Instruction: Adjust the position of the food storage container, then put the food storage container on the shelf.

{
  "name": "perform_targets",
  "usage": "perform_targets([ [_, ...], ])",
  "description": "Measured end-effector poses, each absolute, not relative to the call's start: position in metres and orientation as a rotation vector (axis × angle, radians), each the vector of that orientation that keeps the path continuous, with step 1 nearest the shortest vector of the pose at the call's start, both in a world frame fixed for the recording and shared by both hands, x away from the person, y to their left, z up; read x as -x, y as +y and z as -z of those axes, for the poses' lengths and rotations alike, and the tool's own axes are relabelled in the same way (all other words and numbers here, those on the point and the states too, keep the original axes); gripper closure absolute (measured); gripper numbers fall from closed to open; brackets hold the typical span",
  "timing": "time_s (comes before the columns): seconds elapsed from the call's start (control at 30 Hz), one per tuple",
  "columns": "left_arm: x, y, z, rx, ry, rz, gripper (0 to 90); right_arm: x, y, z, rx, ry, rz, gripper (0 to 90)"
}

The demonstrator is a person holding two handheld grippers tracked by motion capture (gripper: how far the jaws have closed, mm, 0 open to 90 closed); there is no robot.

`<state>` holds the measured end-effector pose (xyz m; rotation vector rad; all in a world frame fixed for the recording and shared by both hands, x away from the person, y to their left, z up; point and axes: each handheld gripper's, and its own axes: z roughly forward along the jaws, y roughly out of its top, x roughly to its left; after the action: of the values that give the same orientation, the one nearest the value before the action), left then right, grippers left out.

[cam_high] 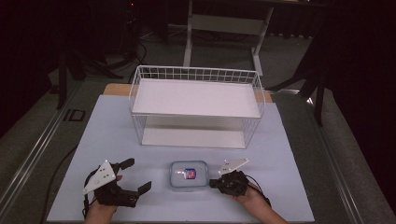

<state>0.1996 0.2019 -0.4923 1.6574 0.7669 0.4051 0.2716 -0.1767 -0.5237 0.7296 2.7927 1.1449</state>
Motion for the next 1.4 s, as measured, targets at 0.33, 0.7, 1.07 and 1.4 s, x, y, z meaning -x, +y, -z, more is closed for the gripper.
perform_targets([
  [0.33, -0.2, 0.2, 0.493, -1.665, 0.768, -0.381, 0.4, -0.273, -0.165, 0.525, -0.734, 2.813, -1.168, 90.0],
  [0.7, -0.2, 0.199, 0.494, -1.679, 0.763, -0.371, 0.4, -0.279, -0.155, 0.528, -0.708, 2.784, -1.145, 90.0],
  [1.07, -0.202, 0.196, 0.496, -1.703, 0.759, -0.325, 0.4, -0.272, -0.176, 0.508, -0.738, 2.666, -1.227, 78.7],
  [1.4, -0.201, 0.184, 0.486, -1.746, 0.75, -0.307, 0.4, -0.258, -0.187, 0.487, -0.713, 2.567, -1.401, 16.6],
])
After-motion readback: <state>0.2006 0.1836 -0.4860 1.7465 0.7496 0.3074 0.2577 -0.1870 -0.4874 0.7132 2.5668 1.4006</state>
